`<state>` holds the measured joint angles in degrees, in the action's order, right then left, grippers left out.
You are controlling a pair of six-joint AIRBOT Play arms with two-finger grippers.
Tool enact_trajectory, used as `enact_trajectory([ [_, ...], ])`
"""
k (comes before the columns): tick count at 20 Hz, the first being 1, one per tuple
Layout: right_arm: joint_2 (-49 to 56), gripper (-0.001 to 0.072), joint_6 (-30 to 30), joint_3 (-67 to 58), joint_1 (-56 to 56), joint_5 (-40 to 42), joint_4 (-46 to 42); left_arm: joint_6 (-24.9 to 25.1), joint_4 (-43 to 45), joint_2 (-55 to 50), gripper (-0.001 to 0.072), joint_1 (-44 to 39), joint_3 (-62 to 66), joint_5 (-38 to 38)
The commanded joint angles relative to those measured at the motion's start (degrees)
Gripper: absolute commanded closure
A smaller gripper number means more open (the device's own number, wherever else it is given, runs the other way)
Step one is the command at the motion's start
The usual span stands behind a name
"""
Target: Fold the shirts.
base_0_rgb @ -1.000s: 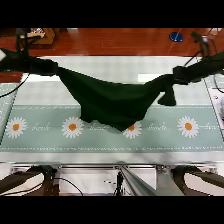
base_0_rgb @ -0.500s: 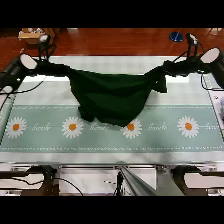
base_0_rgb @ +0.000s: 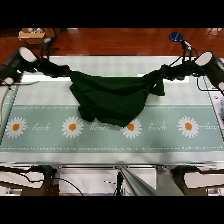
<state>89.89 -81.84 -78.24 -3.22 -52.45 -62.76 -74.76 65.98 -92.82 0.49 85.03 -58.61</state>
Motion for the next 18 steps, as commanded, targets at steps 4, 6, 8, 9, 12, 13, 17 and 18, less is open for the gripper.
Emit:
enact_trajectory([
  [4,-3.63,0.0682,1.60,-0.02,0.00,-3.54,-1.90,-5.44,-8.20,6.10,0.0123,2.56,0.87,-25.46],
  [6,-3.63,0.0681,1.66,-0.02,0.00,-5.53,-2.80,-5.42,-11.69,8.24,0.0036,0.35,-7.13,-25.88],
  [8,-3.63,0.0681,2.51,-0.02,0.00,-6.69,-3.10,-5.42,-12.11,9.35,0.0036,-2.71,-14.84,-25.38],
  [9,-3.63,0.0681,2.82,-0.02,0.00,-7.08,-3.45,-5.42,-12.22,9.42,0.0036,-4.44,-17.99,-25.14],
  [12,-3.63,0.0681,3.08,-0.02,0.00,-7.63,-3.85,-4.35,-17.33,9.40,0.0036,-9.90,-26.18,-19.52],
  [13,-3.63,0.0681,3.08,-0.02,0.00,-7.63,-3.80,-3.67,-19.98,9.35,0.0036,-11.56,-27.96,-17.18],
  [17,-3.63,0.0681,3.08,-0.02,0.00,-7.67,-3.82,-3.78,-22.36,8.11,0.0036,-18.05,-29.77,-9.55],
  [18,-3.63,0.0681,3.08,-0.02,0.00,-7.78,-3.82,-3.78,-22.95,7.63,0.0036,-19.21,-29.77,-7.98],
])
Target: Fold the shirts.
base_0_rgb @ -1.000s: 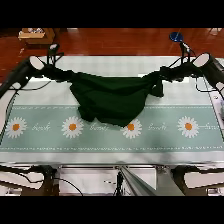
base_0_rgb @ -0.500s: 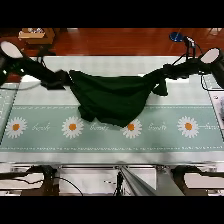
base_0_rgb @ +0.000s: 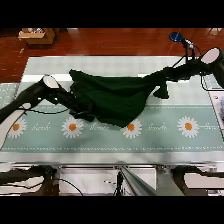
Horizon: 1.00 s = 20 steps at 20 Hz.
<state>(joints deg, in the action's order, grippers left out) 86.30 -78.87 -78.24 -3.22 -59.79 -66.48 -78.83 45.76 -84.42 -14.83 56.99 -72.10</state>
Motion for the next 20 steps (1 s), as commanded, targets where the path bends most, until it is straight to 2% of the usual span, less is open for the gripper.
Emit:
enact_trajectory([
  [1,-0.04,0.0681,0.11,-0.02,0.00,-0.57,-0.11,0.28,-3.21,-1.29,0.0036,-4.72,-1.73,6.60],
  [6,-0.04,0.0682,0.11,-0.02,0.00,-1.64,-0.11,0.31,-6.47,-5.97,0.0036,-6.03,-1.70,7.65],
  [9,-0.04,0.0681,0.11,-0.02,0.00,-2.34,-0.09,0.11,-6.88,-7.39,0.0037,-6.01,-1.68,11.34],
  [13,-0.04,0.0681,0.11,-0.02,0.00,-3.30,-0.04,-4.28,-8.92,-7.48,0.0057,-6.01,-1.14,16.70],
  [14,-0.07,0.0681,0.11,-0.02,0.00,-3.50,-0.04,-5.64,-8.92,-7.54,0.0082,-6.01,-1.01,17.46],
  [15,-0.11,0.0681,0.09,-0.02,0.00,-3.58,-0.02,-6.27,-8.92,-7.74,0.0207,-6.01,-0.94,17.73],
  [16,-0.22,0.0681,0.11,-0.02,0.00,-3.58,0.11,-6.60,-8.92,-8.13,0.0289,-6.01,-0.92,17.70],
  [17,-0.35,0.0681,0.11,-0.02,0.00,-3.52,0.15,-7.26,-8.94,-8.57,0.0316,-6.01,-0.92,17.64],
  [19,-0.72,0.0681,0.11,-0.02,0.00,-3.52,0.13,-7.65,-8.94,-9.55,0.0507,-6.01,-0.92,17.44],
  [20,-0.83,0.0681,0.11,-0.02,0.00,-3.67,0.11,-6.97,-8.94,-9.75,0.0645,-5.88,-0.92,17.11],
])
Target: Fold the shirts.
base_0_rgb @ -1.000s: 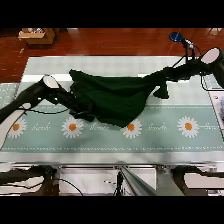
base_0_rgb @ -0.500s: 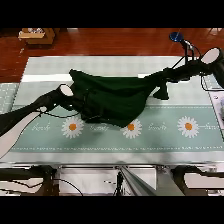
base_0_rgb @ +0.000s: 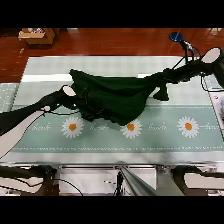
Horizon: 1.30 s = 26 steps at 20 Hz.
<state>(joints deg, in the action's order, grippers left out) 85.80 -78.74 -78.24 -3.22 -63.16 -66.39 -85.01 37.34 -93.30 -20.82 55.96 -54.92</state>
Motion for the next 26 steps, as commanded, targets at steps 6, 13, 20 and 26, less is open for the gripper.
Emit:
enact_trajectory([
  [6,-3.48,0.0681,1.64,-0.26,0.00,-0.70,-0.22,7.78,-0.52,5.77,0.0687,1.90,7.65,-10.23],
  [13,-23.43,0.0682,3.19,-0.26,0.00,0.87,-3.67,9.14,1.27,32.35,0.0688,14.99,27.89,-11.17],
  [20,-42.58,0.0682,-2.91,-15.04,0.00,2.38,-3.65,9.14,2.54,47.15,0.0687,28.20,42.23,-11.17],
  [26,-43.89,0.0683,-8.22,-37.22,0.00,-2.12,-7.96,5.20,2.54,52.70,0.0688,28.30,52.83,-15.15],
])
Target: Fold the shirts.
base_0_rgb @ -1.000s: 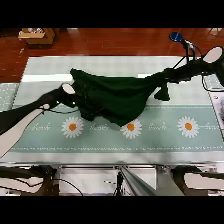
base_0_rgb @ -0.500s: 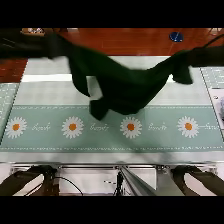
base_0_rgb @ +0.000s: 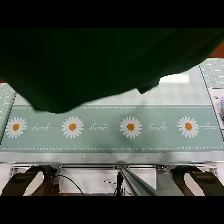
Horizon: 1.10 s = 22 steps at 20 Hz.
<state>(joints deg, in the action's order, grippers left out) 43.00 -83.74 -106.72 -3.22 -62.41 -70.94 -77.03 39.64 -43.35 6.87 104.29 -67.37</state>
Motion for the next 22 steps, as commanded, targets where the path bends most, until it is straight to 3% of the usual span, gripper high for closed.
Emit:
enact_trajectory([
  [1,-1.09,0.0682,-4.20,-11.23,0.00,-5.29,-5.95,-5.18,0.24,3.52,0.0688,0.61,5.35,-4.59],
  [6,-0.46,0.0682,-4.37,-12.79,0.00,-22.21,-14.16,-14.01,0.68,4.87,0.0688,0.61,5.55,-17.29],
  [12,12.15,0.0683,-1.03,-12.79,0.00,-38.12,-16.33,-14.99,11.69,4.37,0.0688,0.61,-5.14,-25.18],
  [17,32.70,0.0683,-0.68,-12.76,2.03,-37.81,-14.69,-8.15,15.98,2.71,0.0688,0.61,-27.78,-17.29],
  [22,49.48,0.0682,-0.68,-12.76,6.78,-24.81,-14.88,0.61,16.96,-7.82,0.0688,0.61,-42.64,1.38],
])
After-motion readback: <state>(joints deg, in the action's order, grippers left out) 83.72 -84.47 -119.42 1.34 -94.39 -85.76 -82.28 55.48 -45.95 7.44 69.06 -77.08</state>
